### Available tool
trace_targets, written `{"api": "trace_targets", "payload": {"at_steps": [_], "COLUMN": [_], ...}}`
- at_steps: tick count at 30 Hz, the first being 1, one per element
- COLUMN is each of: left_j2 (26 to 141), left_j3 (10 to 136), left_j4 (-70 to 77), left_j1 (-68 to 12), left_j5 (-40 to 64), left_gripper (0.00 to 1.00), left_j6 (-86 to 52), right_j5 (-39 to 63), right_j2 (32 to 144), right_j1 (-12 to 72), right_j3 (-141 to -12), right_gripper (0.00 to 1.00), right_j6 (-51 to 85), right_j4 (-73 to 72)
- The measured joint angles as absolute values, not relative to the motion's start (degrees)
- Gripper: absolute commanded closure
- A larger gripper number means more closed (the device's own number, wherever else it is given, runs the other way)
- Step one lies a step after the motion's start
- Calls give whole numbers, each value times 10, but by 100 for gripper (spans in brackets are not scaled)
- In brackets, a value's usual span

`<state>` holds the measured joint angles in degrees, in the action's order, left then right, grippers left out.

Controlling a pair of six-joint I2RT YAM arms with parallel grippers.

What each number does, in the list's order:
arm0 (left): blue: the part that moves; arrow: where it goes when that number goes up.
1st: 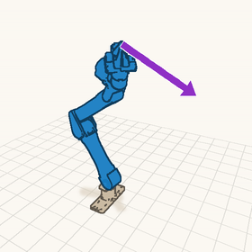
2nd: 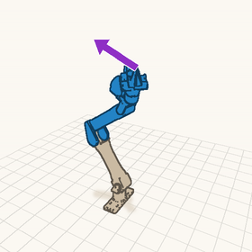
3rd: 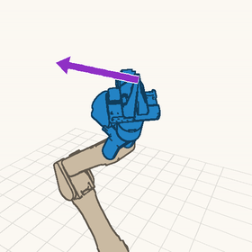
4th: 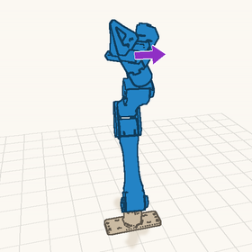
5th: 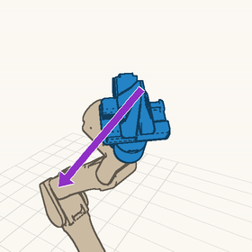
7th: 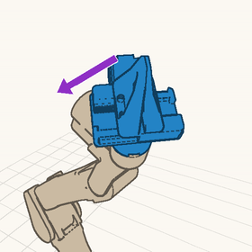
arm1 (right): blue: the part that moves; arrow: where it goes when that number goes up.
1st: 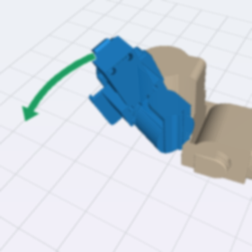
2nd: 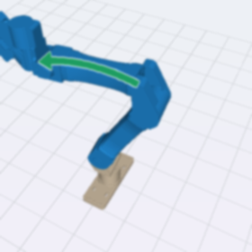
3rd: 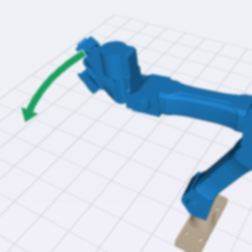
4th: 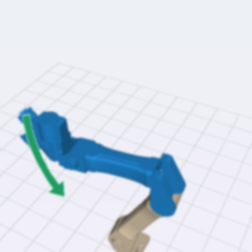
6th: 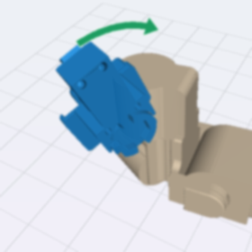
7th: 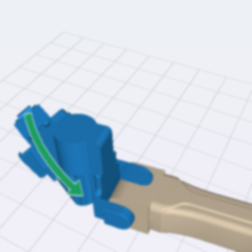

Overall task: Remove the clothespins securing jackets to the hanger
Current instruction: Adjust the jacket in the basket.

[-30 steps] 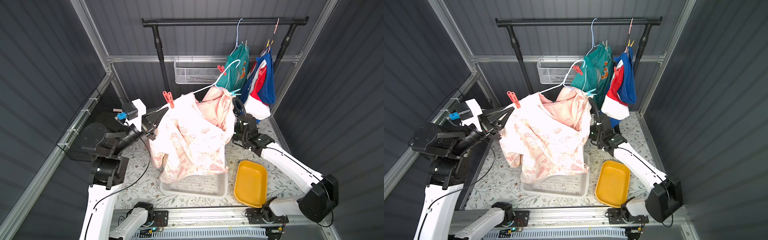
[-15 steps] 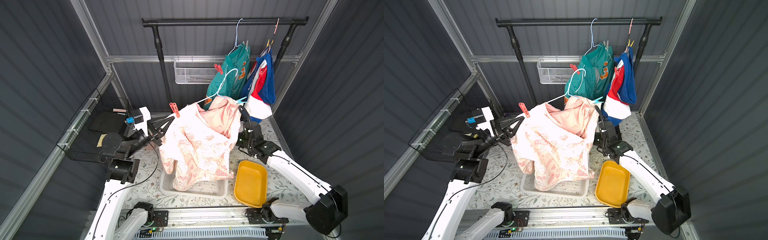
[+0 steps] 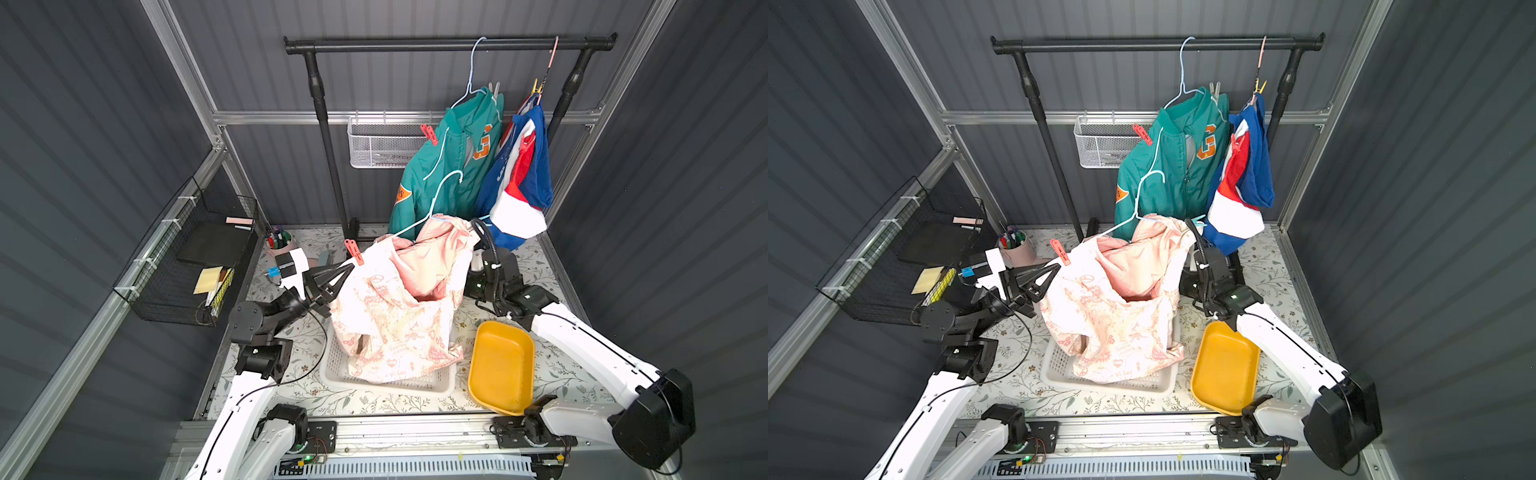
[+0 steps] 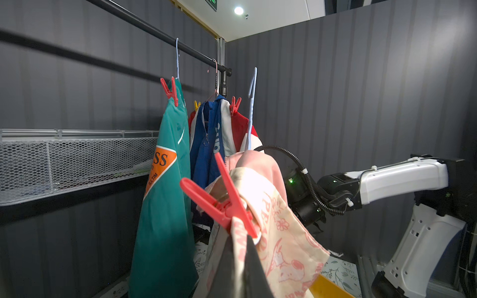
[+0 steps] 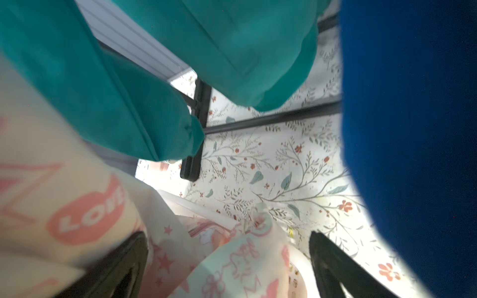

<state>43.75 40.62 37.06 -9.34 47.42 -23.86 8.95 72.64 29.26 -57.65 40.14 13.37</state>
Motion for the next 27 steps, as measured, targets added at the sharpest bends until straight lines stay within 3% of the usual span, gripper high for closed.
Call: {"api": "trace_targets", "payload": {"at_steps": [13, 27], "left_j2": [387, 364], "left_j3": [423, 377], "left_j4": [190, 161], "left_j1": [-94, -112], "left_j5": [349, 398], "left_gripper": [100, 100], "left_j6": [-154, -108], "right_j5": [53, -61], "right_j2": [757, 728], "right_j1": [386, 443], "right_j3": [-576, -483], "right_gripper": [1, 1], "right_j6": [449, 494], "right_j4": [128, 128]}}
